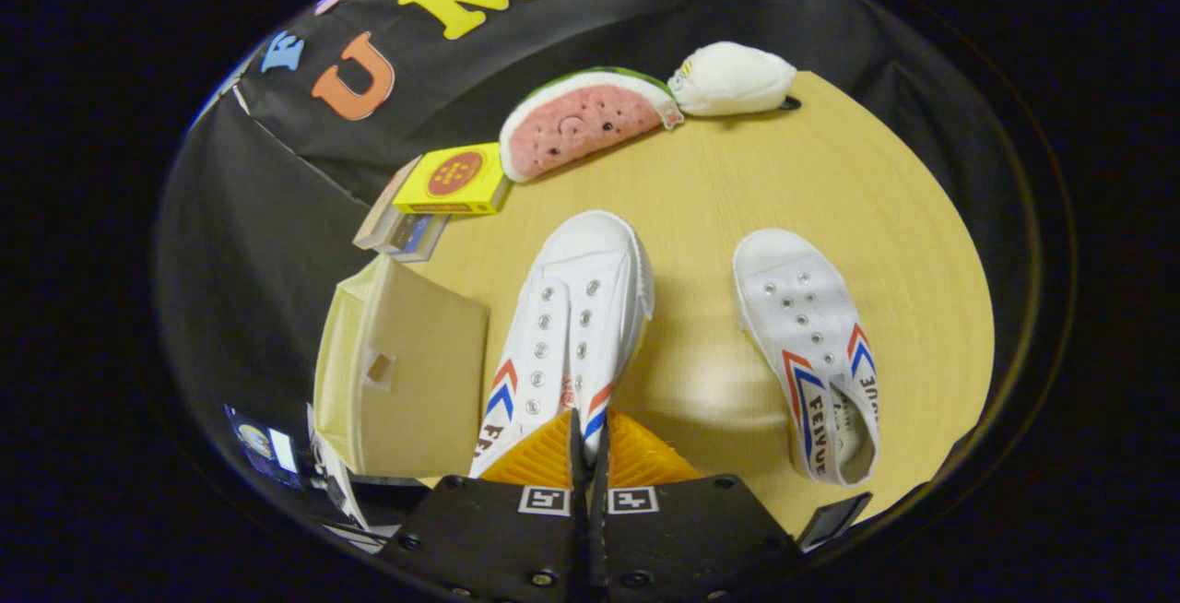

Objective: Open the storage box then place both shoes into the box .Put the left shoe in first, then the right shoe, with the right side of both shoes facing outward in a uniform manner.

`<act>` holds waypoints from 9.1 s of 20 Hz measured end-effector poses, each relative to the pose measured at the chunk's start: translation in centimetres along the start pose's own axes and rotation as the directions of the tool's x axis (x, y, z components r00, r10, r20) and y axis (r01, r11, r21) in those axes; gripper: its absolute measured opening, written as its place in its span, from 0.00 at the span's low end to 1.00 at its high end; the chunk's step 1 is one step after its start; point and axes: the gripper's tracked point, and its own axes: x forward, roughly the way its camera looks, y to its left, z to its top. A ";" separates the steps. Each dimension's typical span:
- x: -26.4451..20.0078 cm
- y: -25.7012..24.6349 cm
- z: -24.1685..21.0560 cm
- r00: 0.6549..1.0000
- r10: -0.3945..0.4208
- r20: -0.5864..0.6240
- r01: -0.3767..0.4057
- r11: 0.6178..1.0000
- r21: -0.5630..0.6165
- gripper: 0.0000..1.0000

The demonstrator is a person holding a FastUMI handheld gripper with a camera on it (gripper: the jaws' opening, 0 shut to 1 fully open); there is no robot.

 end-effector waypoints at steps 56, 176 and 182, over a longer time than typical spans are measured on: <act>6.0 27.0 -3.7 0.978 -0.028 0.206 0.093 0.945 -0.315 0.92; -10.9 21.3 1.7 0.753 -0.207 0.624 0.384 0.909 -0.162 0.93; -17.2 18.4 2.3 0.650 -0.239 0.721 0.432 0.897 -0.091 0.93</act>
